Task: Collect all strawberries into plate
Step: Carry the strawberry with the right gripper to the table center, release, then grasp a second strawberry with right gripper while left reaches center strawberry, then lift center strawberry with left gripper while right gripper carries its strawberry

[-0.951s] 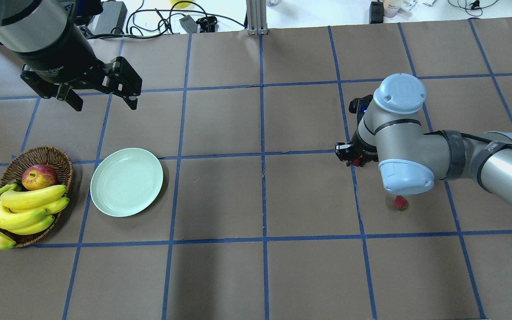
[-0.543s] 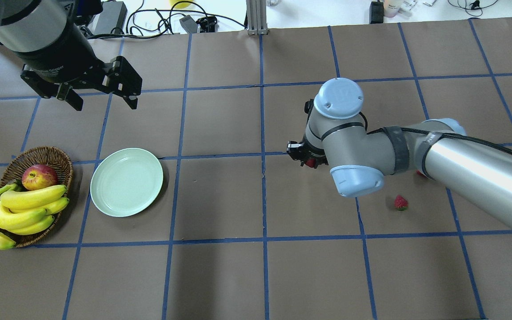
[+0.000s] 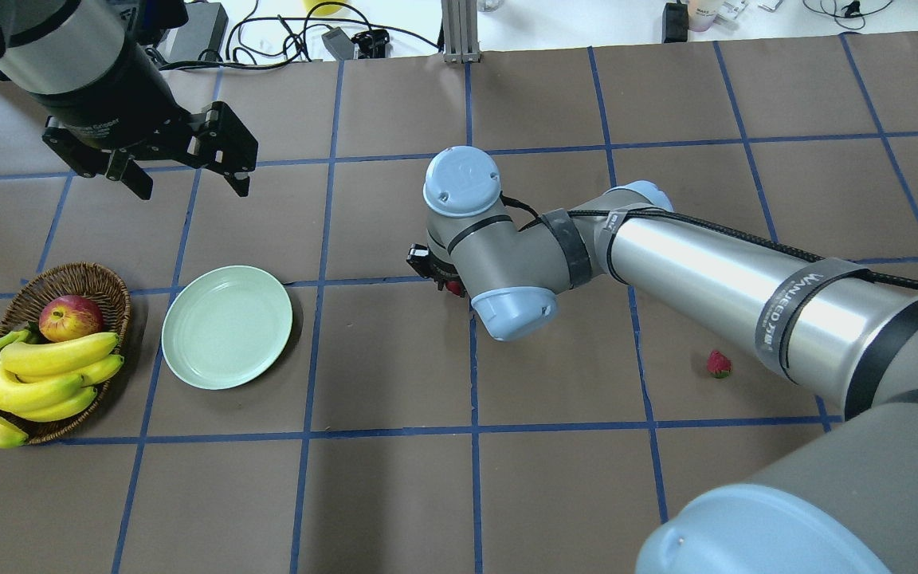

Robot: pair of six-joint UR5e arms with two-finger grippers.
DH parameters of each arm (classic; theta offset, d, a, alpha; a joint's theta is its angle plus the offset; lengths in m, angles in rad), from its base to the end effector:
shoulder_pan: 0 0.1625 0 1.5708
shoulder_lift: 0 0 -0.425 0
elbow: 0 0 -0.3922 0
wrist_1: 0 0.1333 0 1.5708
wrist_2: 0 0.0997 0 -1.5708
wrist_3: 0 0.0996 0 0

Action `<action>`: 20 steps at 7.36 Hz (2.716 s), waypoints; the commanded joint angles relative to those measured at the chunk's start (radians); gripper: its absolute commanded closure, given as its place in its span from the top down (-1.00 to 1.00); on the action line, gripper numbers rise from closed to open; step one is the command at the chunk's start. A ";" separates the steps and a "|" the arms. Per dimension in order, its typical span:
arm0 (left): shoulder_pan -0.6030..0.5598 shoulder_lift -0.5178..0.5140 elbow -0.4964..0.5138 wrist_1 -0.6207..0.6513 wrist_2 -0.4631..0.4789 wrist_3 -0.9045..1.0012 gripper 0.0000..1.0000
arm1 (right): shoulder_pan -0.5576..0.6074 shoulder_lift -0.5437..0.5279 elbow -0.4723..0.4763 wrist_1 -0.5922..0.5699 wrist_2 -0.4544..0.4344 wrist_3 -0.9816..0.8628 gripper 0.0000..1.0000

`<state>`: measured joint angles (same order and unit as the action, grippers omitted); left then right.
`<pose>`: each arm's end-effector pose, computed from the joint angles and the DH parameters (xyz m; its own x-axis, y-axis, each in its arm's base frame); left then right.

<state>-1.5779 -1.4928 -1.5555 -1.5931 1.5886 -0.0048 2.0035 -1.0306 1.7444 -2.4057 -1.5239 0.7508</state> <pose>-0.1348 -0.4629 0.5305 -0.9998 0.0010 -0.0174 0.0023 0.9975 -0.0710 0.3878 -0.5105 0.1835 -0.9453 0.3048 -0.1164 0.3127 0.9482 -0.0566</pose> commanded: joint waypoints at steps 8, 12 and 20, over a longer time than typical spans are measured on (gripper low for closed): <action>0.013 -0.014 -0.044 0.114 -0.004 -0.154 1.00 | -0.358 -0.311 0.200 0.320 -0.094 -0.616 1.00; -0.078 -0.159 -0.110 0.352 -0.085 -0.570 1.00 | -0.622 -0.384 0.460 0.129 -0.093 -0.965 1.00; -0.301 -0.596 -0.147 0.674 -0.091 -1.090 0.92 | -0.669 -0.390 0.502 0.128 -0.076 -1.001 -0.69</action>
<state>-1.8627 -2.0684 -1.6803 -0.9230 1.5153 -1.0677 1.3194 -1.4187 2.2774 -2.2953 -1.6097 -0.3014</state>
